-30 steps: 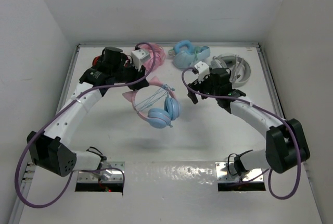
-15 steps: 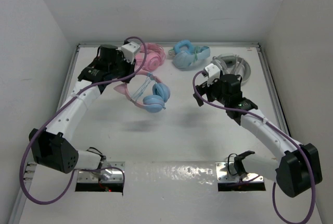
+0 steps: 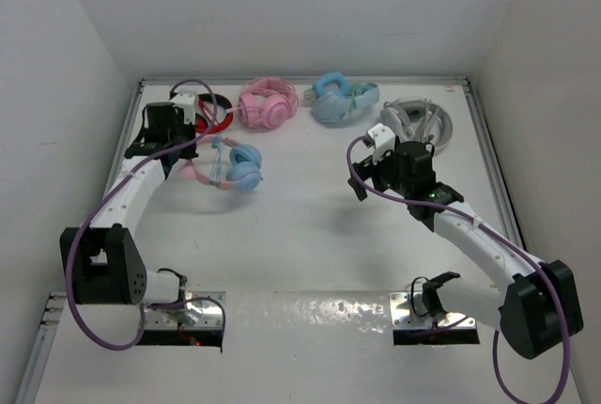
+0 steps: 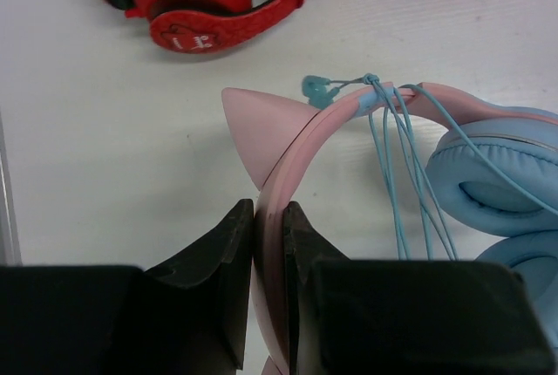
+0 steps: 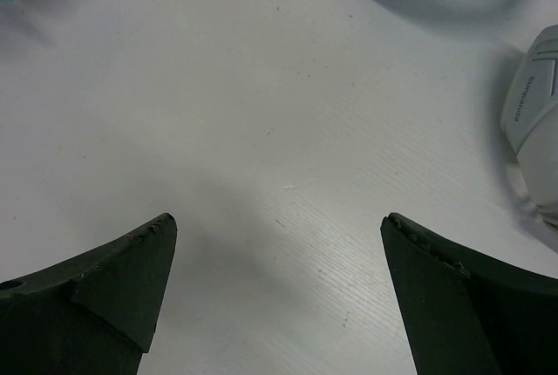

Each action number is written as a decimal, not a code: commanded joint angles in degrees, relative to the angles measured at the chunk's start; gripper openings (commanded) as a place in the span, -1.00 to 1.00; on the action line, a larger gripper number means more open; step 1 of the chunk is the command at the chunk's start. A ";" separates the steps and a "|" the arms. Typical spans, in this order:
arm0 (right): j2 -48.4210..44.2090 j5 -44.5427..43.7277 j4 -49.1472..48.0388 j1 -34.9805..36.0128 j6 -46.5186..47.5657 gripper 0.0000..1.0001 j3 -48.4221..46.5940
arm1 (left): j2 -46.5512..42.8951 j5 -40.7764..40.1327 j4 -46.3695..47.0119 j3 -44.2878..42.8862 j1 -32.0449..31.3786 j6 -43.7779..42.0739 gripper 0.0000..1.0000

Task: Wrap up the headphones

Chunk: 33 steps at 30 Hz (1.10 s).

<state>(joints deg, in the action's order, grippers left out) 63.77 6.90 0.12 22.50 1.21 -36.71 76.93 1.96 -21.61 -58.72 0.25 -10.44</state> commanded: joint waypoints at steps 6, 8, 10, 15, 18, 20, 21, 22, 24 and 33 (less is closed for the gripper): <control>-2.59 1.19 -3.46 0.35 -2.97 0.98 2.08 | -0.81 1.12 12.29 1.76 4.58 4.02 -1.00; -2.42 1.19 -3.90 0.35 -3.15 0.98 2.17 | -0.81 0.77 12.64 2.03 4.93 4.02 -1.00; -2.25 1.28 -3.99 0.35 -3.32 0.98 2.08 | -0.99 1.12 13.08 2.29 5.72 4.02 -1.00; -2.68 1.80 -3.81 0.44 -3.67 0.98 2.26 | -1.08 0.33 14.31 2.82 8.88 4.19 -1.00; -3.21 1.63 -3.37 0.35 -3.50 0.98 2.52 | -0.55 -0.02 15.80 4.05 12.82 4.90 -1.00; -3.56 1.54 -3.20 0.26 -3.41 0.98 2.69 | -0.20 1.20 16.68 5.45 15.12 5.43 -1.00; -3.74 1.54 -3.28 0.35 -3.32 0.98 3.04 | -0.20 1.82 17.73 5.98 17.13 5.51 -1.00; -3.91 1.54 -3.28 0.35 -3.32 0.98 3.13 | -0.28 2.00 18.26 6.68 17.93 5.60 -1.00; -4.26 1.63 -3.55 0.35 -3.32 0.98 3.48 | -0.20 2.35 19.58 8.53 19.25 5.78 -1.00; -4.18 1.81 -4.34 0.35 -3.50 0.98 4.89 | 3.66 2.44 28.54 14.60 26.81 7.27 -1.00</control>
<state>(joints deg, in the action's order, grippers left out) 60.47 7.75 -1.32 22.63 -1.61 -32.21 79.33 3.05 -2.90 -44.10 24.67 -6.11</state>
